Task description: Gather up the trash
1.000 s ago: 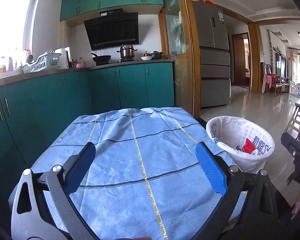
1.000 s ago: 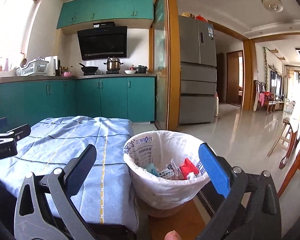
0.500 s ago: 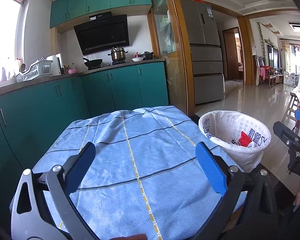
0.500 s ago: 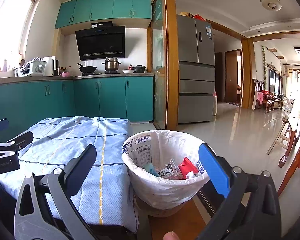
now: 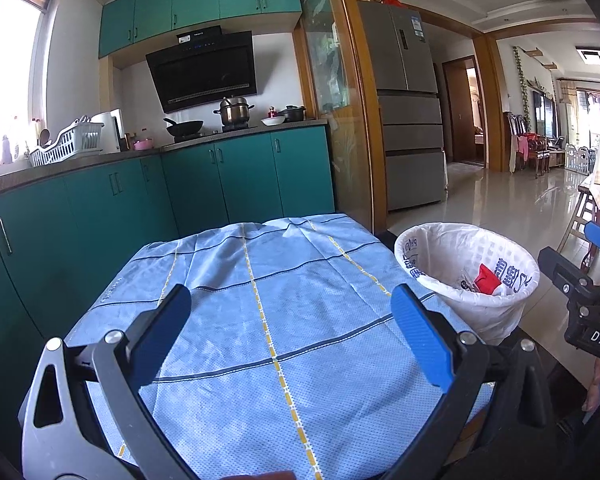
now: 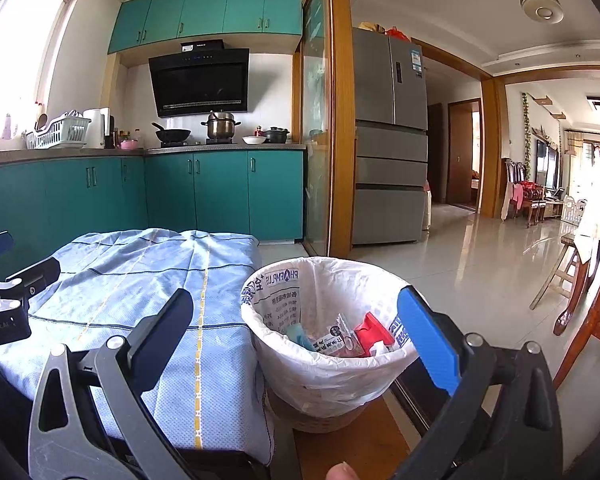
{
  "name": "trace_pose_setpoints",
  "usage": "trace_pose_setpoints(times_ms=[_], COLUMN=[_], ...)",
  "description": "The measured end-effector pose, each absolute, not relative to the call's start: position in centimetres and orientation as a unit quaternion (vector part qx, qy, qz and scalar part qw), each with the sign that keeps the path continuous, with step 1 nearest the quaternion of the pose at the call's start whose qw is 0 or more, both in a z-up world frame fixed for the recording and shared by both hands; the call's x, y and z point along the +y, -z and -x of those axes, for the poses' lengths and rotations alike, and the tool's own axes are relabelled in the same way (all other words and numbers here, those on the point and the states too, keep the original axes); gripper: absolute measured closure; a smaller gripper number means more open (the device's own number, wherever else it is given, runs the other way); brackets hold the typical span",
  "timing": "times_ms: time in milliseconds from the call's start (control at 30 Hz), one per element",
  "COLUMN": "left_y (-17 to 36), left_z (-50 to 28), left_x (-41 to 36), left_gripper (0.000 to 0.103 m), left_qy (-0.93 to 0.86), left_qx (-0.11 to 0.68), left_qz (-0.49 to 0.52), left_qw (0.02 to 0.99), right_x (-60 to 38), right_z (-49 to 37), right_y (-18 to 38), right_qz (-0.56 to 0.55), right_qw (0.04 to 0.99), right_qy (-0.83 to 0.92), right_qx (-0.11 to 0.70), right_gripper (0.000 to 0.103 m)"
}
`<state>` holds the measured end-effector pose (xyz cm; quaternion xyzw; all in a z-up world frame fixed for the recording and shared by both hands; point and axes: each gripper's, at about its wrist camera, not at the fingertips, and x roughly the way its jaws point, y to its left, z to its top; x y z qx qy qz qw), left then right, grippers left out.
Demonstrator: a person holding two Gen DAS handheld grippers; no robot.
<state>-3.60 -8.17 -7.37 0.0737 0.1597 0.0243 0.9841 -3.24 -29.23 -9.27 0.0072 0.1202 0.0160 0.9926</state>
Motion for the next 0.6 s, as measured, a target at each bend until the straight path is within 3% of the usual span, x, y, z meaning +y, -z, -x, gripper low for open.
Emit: trace_pose_setpoints(times_ms=[600], left_y=[7.24], left_z=[3.59], left_x=[-8.08], left_gripper=[0.003], left_qy=[-0.02], left_qx=[0.161], left_qz=[-0.068], left_qw=[0.984], right_x=[-28.98], right_z=[2.77], right_y=[9.44], right_qz=[-0.002], right_qw=[0.992], right_qy=[-0.017], right_qx=[0.126], right_gripper=[0.003])
